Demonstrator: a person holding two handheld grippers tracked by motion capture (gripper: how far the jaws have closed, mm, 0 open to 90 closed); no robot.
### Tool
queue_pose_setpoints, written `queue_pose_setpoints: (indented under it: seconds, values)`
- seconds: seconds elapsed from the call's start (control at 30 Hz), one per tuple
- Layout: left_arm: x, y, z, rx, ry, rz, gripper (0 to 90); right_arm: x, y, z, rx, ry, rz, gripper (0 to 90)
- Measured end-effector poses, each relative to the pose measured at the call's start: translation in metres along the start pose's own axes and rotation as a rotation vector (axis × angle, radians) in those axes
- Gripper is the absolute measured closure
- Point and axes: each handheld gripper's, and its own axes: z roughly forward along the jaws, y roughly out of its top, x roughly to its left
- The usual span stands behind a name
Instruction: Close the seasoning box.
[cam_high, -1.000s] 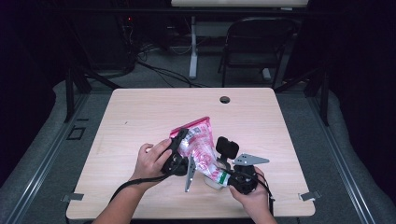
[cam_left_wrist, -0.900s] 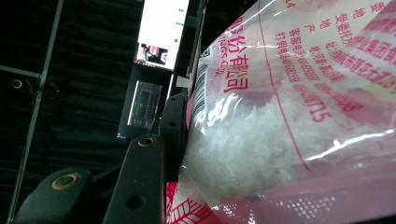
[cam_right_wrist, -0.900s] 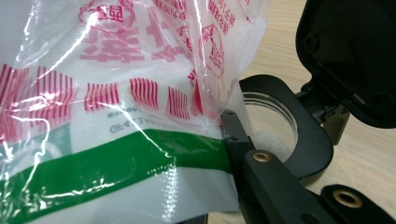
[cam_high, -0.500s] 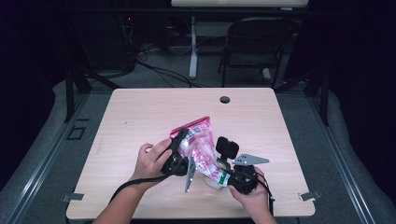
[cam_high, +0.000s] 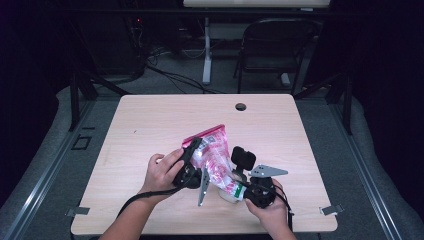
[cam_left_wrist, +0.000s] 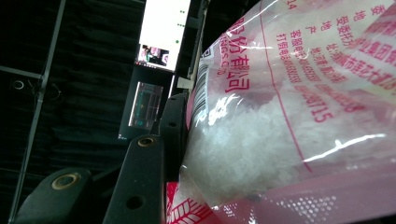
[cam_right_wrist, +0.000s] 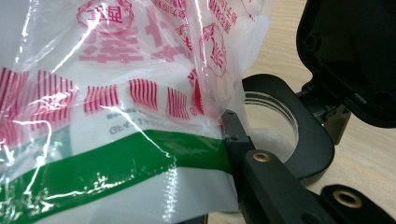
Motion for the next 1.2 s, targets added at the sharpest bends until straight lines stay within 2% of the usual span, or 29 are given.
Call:
queue_pose_setpoints:
  seconds: [0.87, 1.0, 1.2]
  values:
    - [0.0002, 0.0006, -0.0006, -0.006, 0.004, 0.001, 66.1, -0.0008, 0.0001, -0.0004, 0.011, 0.013, -0.002, 90.0]
    - [0.0, 0.0008, -0.0007, -0.009, 0.004, -0.002, 66.1, -0.0019, 0.0006, -0.0014, 0.03, 0.036, -0.009, 90.0]
    - [0.0005, 0.0012, -0.0009, -0.011, 0.007, 0.005, 66.2, -0.0016, 0.0005, -0.0014, 0.034, 0.029, -0.007, 90.0]
